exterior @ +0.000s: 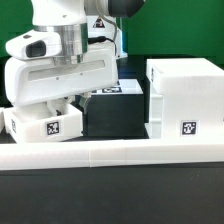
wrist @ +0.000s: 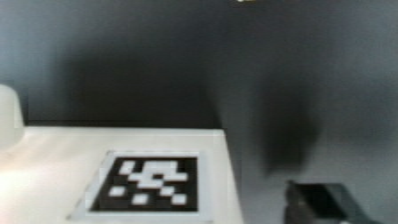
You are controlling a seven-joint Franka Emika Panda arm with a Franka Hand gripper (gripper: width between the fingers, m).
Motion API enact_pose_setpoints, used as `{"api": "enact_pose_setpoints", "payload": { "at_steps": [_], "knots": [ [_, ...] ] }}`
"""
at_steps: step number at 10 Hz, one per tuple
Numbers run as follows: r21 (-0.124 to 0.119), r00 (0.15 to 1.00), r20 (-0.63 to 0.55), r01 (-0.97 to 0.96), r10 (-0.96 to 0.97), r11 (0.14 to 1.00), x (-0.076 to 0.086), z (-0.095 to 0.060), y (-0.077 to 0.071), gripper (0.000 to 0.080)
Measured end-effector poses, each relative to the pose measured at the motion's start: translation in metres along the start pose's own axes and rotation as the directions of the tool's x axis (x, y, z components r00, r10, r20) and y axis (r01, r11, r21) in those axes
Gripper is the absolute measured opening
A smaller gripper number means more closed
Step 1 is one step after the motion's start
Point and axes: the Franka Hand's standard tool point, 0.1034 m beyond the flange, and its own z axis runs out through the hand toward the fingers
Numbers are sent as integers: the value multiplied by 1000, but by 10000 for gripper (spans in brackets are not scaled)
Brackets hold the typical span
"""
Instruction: Assemble drawer
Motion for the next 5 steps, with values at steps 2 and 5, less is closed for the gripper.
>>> {"api": "enact_pose_setpoints", "payload": {
  "at_steps": [2,5],
  "knots": [
    [4,1000,4,-2,2,1000,-1,0,0,96],
    [4,1000,4,-2,2,1000,-1,0,0,41]
  ]
}}
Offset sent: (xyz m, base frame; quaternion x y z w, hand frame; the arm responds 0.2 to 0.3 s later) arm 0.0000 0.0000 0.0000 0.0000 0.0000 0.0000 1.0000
